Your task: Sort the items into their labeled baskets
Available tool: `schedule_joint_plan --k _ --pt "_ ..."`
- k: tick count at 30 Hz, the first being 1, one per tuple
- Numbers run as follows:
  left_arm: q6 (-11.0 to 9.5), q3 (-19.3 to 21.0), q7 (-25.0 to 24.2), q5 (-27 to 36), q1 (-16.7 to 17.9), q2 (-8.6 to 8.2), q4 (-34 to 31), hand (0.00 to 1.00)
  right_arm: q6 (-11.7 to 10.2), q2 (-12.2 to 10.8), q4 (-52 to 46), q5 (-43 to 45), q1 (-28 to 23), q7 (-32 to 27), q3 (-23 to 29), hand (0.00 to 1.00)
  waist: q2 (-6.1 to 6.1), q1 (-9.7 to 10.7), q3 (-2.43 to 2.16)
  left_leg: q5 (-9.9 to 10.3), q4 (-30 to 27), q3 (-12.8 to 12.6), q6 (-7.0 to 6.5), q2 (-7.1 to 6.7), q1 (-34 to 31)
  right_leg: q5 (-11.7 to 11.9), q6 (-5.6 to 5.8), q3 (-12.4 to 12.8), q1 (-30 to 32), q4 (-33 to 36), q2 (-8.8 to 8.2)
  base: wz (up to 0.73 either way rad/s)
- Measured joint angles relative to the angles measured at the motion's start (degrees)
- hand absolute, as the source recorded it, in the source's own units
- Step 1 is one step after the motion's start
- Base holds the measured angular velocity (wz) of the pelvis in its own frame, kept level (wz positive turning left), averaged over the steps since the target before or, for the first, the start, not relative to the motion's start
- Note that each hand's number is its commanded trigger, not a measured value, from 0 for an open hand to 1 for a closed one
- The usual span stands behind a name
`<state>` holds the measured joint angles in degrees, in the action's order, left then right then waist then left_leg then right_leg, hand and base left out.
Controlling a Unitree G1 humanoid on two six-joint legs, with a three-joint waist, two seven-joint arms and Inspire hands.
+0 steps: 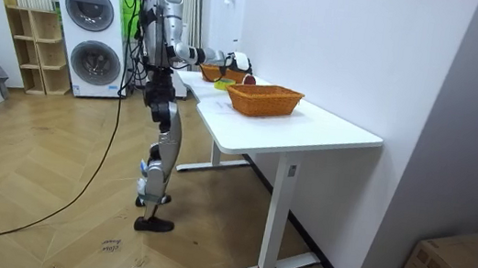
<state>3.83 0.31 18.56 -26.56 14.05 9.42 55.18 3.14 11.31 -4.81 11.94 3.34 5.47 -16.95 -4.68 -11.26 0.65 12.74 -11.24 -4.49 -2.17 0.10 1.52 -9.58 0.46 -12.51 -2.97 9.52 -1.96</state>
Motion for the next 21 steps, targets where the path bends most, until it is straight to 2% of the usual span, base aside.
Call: schedule_joint_plan --k 5,7,11,15,21 --pt "0.26 -0.04 0.14 0.03 -0.27 -0.30 0.25 0.00 -0.03 -0.35 0.33 -0.64 0.21 -1.65 -0.03 0.00 0.11 -0.07 -0.02 0.00 -0.23 0.15 0.00 -0.01 -0.14 0.04 -0.05 -0.29 -0.04 0.10 -0.06 0.00" --pt "1.04 -0.03 0.93 0.02 -0.51 -1.04 0.53 0.00 -0.03 -0.34 0.33 -0.87 0.21 -2.39 -0.02 0.00 0.21 -0.07 -0.07 0.00 -0.31 0.17 0.00 0.00 -0.21 0.08 -0.10 -0.33 -0.04 0.13 -0.05 0.00" --pt "1.27 -0.10 1.14 -0.02 -0.65 -1.92 0.54 0.00 -0.03 -0.67 0.35 -0.76 0.22 -3.63 -0.03 0.00 0.36 -0.14 -0.10 -0.01 -0.26 0.23 0.00 0.02 -0.24 0.13 -0.15 -0.40 -0.04 0.12 -0.01 0.00" --pt "1.33 -1.03 1.15 -0.02 -0.08 -2.01 0.53 0.00 -0.03 -1.87 2.51 -0.70 1.23 -4.06 -0.29 0.00 0.37 -0.17 -0.11 -0.04 -0.24 -0.06 0.05 0.04 -0.07 0.13 -0.16 -0.27 -0.13 0.11 0.03 0.00" --pt "1.34 -1.03 1.21 0.01 -0.15 -2.04 0.52 0.00 -0.05 -2.14 5.65 -0.27 3.64 -5.03 -2.64 0.00 0.34 -0.28 -0.12 -0.06 -0.15 -0.07 0.03 0.05 0.09 0.13 -0.16 -0.23 -0.15 0.08 0.00 0.00"
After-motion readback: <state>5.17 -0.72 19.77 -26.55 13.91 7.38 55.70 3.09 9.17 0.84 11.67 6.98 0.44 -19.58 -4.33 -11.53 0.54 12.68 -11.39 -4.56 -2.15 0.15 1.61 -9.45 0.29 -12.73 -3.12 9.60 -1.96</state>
